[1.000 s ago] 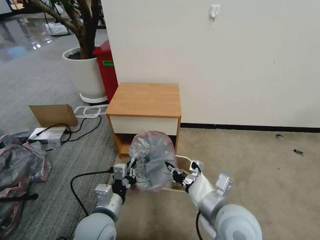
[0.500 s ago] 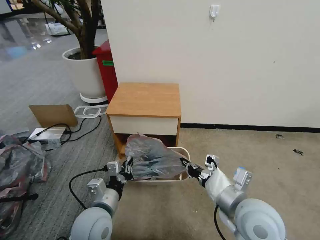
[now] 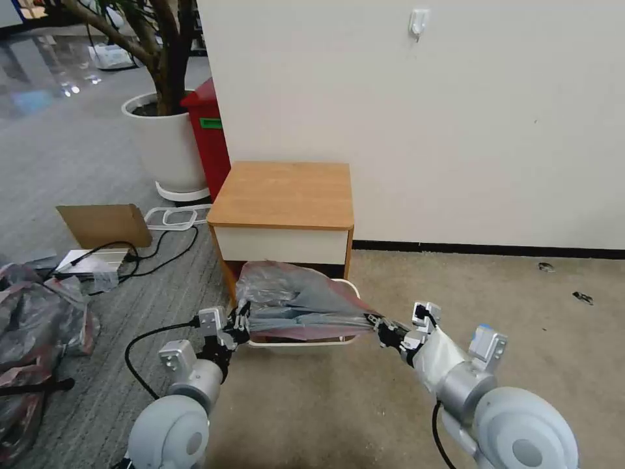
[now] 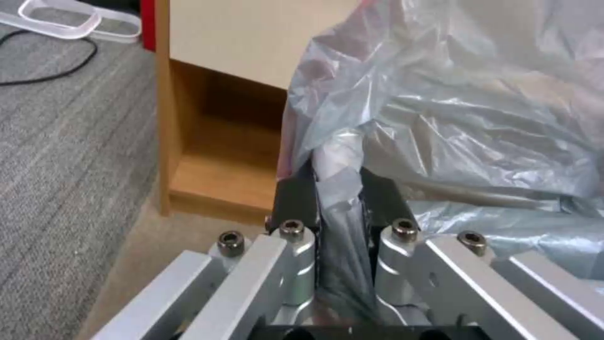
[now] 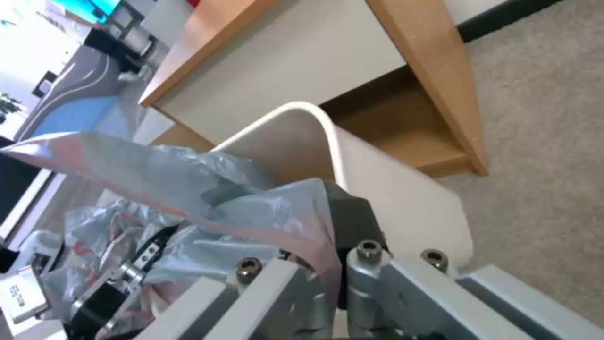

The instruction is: Pick up the garbage bag from the table and place it over the trash can.

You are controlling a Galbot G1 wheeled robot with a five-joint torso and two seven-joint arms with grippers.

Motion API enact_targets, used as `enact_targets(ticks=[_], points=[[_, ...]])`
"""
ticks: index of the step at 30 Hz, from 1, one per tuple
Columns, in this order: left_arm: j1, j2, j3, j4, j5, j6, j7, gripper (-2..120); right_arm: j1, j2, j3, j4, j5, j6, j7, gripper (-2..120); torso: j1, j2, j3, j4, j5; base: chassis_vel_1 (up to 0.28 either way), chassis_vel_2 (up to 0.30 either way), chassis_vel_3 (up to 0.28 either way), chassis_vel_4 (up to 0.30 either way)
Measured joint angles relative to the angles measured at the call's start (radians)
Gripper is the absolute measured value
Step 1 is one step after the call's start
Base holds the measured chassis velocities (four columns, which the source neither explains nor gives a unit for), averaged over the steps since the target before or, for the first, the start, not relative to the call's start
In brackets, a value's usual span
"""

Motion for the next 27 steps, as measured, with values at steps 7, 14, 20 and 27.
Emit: enact_targets(ticks=[7,14,20,27], points=[[-0.011,0.000,0.015,0.002,0.000,0.004,-0.001,9,0.002,0.003,-0.005,0.018,0.008,-0.057,-0.004,0,0.000,0.000,0.000,0.0000,0.0001,0.000,0.000,0.000,0.000],[-0.021,0.011,0.023,0.008,0.014,0.019,0.003,9,0.006,-0.022,-0.008,0.076,-0.238,-0.094,-0.175,30,0.000,0.000,0.000,0.0000,0.0000,0.000,0.000,0.000,0.000],[-0.023,0.015,0.029,0.009,0.020,0.022,0.004,9,0.056,-0.070,0.017,0.095,-0.400,-0.065,-0.387,48,0.000,0.000,0.000,0.0002,0.0000,0.000,0.000,0.000,0.000],[-0.031,0.012,0.040,0.006,0.054,0.023,0.004,9,0.133,-0.104,0.001,0.100,-0.426,-0.049,-0.472,76,0.000,0.000,0.000,0.0000,0.0000,0.000,0.000,0.000,0.000]])
